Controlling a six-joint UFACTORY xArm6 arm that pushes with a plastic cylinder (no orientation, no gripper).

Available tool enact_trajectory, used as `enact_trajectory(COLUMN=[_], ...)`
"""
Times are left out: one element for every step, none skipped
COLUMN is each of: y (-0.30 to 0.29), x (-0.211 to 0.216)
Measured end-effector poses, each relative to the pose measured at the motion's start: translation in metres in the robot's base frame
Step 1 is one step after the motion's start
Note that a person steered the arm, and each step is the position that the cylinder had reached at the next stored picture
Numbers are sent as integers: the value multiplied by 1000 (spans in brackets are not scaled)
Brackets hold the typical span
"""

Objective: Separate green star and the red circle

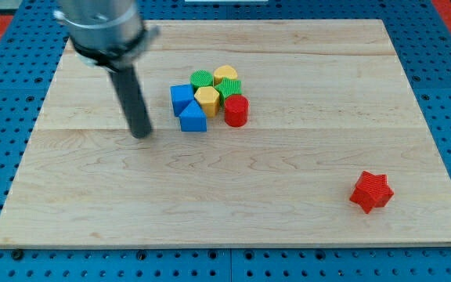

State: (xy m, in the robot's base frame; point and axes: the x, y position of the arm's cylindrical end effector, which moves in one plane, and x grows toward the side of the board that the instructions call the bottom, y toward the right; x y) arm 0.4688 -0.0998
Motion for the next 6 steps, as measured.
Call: enact_trajectory(y=[108,168,181,124,84,84], x=[24,-3,-44,-68,-71,-90])
